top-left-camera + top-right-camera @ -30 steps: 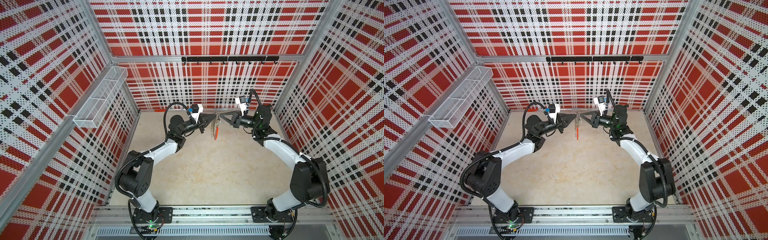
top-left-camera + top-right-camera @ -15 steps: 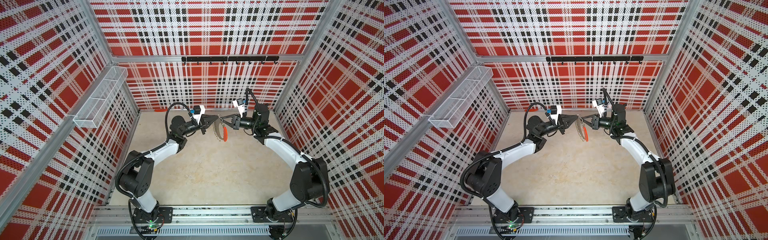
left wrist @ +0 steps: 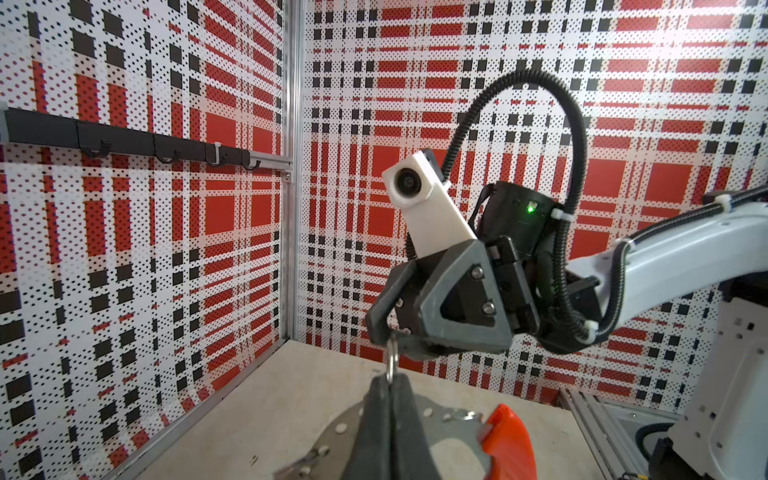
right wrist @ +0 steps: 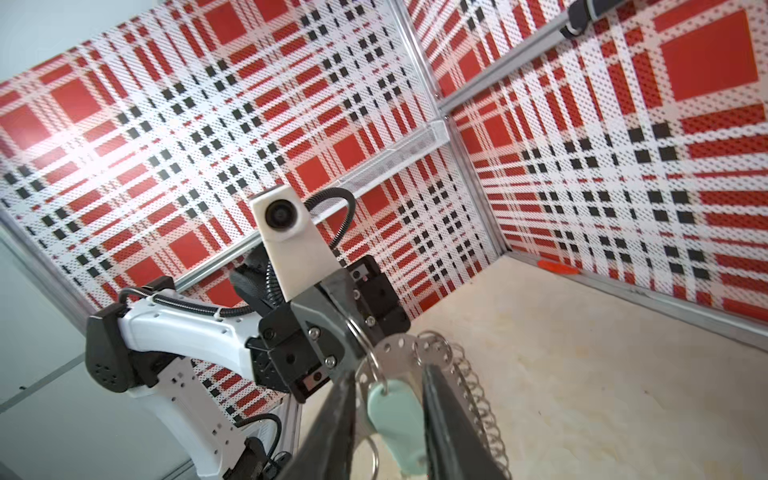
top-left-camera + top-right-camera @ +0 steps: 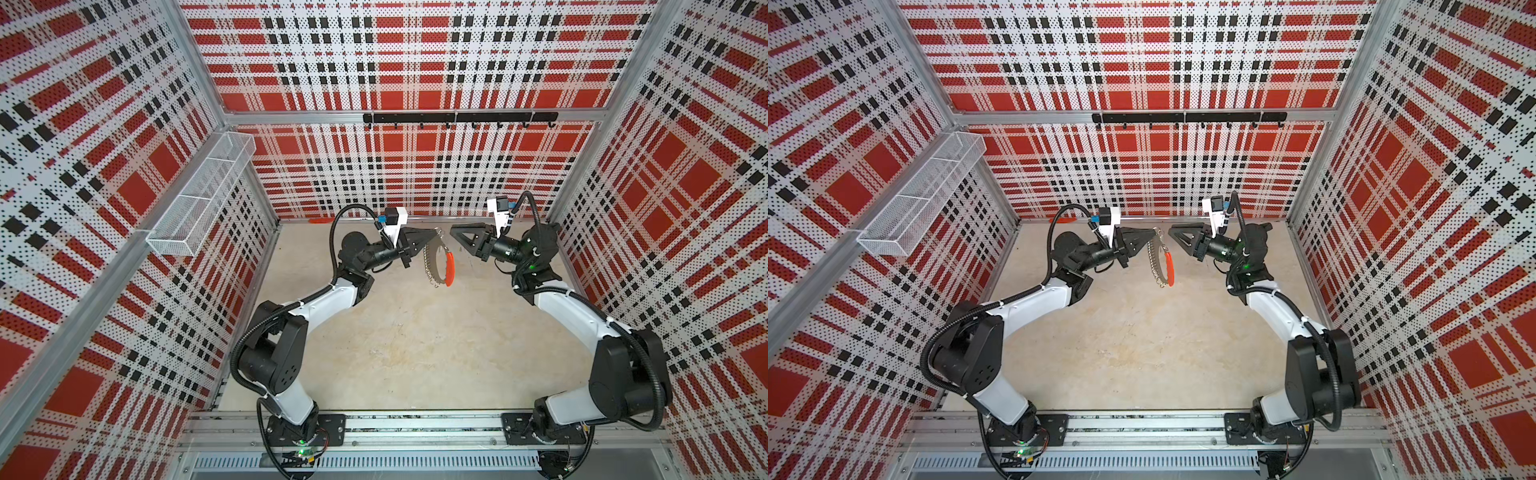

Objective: Put the keys on the keyring

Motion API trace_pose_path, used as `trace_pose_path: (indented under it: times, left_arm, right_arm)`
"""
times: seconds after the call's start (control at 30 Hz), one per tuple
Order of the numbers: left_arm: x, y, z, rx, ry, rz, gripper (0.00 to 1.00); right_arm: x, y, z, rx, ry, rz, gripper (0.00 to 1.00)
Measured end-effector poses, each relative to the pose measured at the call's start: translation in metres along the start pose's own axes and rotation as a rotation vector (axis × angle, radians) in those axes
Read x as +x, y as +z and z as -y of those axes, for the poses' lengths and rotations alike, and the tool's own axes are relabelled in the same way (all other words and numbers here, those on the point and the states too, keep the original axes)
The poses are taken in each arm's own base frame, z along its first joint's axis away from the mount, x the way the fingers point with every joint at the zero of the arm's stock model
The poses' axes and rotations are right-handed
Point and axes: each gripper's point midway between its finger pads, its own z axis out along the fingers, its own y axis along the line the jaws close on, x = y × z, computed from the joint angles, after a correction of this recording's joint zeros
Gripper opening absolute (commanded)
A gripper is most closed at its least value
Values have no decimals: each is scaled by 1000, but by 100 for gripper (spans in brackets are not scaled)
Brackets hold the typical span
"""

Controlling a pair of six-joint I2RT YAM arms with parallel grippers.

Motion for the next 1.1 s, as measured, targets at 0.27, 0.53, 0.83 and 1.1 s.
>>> trace_pose_path:
  times: [0.27, 0.53, 0.83, 1.1]
  left_arm:
    - [-11, -2, 5, 24, -44, 35, 0]
    - [-14, -2, 7, 35, -64, 44, 0]
    - [-21, -6, 5, 39, -71, 71, 0]
    - [-21, -6, 5, 45, -78, 78, 0]
  right_arm:
    - [-4, 20, -10, -59, -58, -19, 39]
    - [-5, 32, -17, -94, -96, -29, 22]
    - [-1, 33, -15, -90, -86, -38, 29]
    - [1, 35, -17, -97, -81, -43, 27]
